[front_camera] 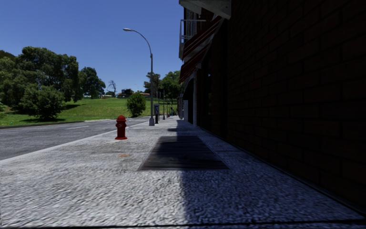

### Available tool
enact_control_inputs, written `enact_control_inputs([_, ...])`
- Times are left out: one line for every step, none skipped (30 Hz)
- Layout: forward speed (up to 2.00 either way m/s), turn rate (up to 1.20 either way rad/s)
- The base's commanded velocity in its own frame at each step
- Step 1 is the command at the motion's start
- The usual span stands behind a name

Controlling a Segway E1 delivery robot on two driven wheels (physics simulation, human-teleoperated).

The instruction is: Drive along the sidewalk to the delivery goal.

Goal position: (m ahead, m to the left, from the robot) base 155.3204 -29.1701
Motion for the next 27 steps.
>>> enact_control_inputs([2.0, 0.0])
enact_control_inputs([2.0, 0.0])
enact_control_inputs([2.0, 0.0])
enact_control_inputs([2.0, 0.0])
enact_control_inputs([2.0, 0.0])
enact_control_inputs([2.0, 0.0])
enact_control_inputs([2.0, 0.0])
enact_control_inputs([2.0, 0.0])
enact_control_inputs([2.0, 0.0])
enact_control_inputs([2.0, 0.0])
enact_control_inputs([2.0, 0.0])
enact_control_inputs([2.0, 0.0])
enact_control_inputs([2.0, 0.0])
enact_control_inputs([2.0, 0.0])
enact_control_inputs([2.0, 0.0])
enact_control_inputs([2.0, 0.0])
enact_control_inputs([2.0, 0.0])
enact_control_inputs([2.0, 0.0])
enact_control_inputs([2.0, 0.0])
enact_control_inputs([2.0, 0.0])
enact_control_inputs([2.0, 0.0])
enact_control_inputs([2.0, 0.03])
enact_control_inputs([2.0, 0.03])
enact_control_inputs([2.0, 0.08])
enact_control_inputs([2.0, 0.13])
enact_control_inputs([2.0, 0.15])
enact_control_inputs([2.0, 0.15])
